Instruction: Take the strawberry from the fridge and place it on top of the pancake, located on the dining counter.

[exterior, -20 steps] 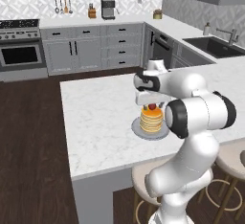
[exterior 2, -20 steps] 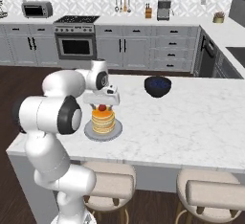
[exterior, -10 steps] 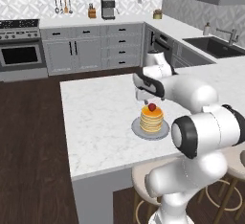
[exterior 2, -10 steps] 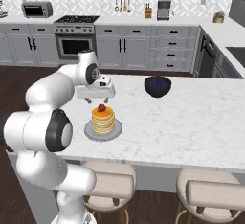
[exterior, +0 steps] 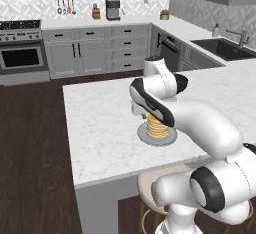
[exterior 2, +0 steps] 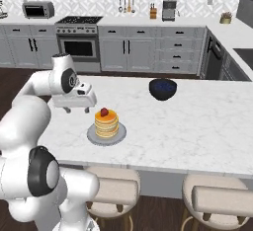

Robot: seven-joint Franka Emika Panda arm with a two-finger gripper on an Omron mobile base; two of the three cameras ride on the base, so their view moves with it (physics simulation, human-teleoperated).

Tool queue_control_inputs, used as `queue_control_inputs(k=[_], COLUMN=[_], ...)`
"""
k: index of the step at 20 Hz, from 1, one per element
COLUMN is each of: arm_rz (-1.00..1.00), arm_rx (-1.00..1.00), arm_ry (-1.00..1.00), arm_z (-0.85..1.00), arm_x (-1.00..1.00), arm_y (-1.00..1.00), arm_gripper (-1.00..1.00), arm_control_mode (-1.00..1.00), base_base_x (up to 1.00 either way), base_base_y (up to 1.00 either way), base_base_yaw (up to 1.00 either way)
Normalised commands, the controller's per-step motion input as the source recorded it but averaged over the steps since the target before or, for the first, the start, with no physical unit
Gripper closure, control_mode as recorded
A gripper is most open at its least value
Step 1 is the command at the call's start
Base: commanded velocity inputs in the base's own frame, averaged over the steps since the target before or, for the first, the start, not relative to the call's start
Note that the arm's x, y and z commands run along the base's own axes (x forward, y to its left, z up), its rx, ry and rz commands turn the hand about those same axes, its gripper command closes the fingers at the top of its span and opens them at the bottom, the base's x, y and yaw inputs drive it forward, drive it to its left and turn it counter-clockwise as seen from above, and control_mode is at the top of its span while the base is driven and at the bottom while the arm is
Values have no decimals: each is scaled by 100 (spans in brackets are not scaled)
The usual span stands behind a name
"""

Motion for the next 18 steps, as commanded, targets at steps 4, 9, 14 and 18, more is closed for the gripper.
queue_control_inputs(k=[4,9,14,18], arm_rz=[-5,-3,0,0], arm_rx=[3,-4,-1,-5], arm_ry=[2,7,7,19], arm_z=[-5,-38,-7,-15], arm_x=[-98,-85,-39,0], arm_y=[83,59,12,2], arm_gripper=[-100,-100,-100,-100], arm_control_mode=[-100,-100,-100,-100], base_base_x=[0,0,0,0], base_base_y=[0,0,0,0], base_base_yaw=[0,0,0,0])
